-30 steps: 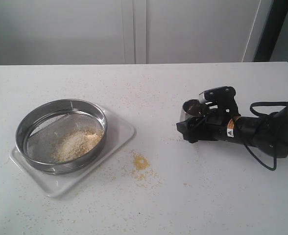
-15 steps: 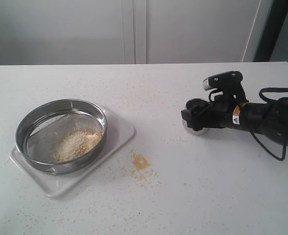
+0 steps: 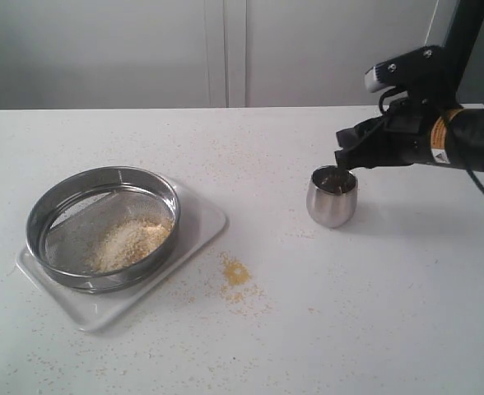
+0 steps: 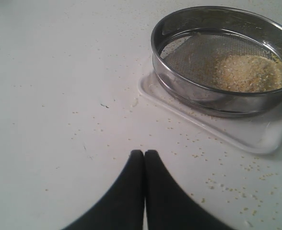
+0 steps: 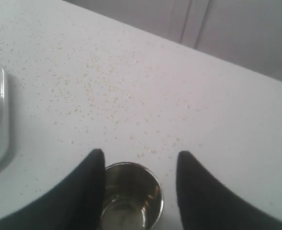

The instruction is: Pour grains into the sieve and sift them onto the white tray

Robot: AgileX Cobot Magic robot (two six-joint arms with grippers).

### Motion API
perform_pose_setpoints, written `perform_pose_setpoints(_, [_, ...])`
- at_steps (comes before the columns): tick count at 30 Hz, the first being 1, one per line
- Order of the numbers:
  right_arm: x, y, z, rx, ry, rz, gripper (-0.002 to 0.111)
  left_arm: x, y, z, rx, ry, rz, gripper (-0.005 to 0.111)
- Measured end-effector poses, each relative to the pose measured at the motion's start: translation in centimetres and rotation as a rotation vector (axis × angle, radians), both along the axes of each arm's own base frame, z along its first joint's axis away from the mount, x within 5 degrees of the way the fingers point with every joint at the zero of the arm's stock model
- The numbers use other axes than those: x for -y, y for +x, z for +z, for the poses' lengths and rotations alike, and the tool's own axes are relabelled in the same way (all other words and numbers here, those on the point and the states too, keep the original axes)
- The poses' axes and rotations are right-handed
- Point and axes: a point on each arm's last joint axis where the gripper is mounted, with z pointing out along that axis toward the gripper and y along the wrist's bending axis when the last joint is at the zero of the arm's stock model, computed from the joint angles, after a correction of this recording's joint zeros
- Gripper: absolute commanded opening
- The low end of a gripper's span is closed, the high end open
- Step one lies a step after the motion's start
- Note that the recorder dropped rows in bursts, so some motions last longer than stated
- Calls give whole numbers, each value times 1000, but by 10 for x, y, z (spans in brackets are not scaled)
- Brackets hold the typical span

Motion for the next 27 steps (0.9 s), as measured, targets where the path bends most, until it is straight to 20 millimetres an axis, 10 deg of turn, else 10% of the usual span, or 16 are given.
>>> perform_pose_setpoints(7, [14,-26,32,64,-151,-42,10,0,0,0,0,0,0,0])
perform_pose_setpoints(27, [51,-90,71,162,-260,-332,0,0,0,0,0,0,0,0])
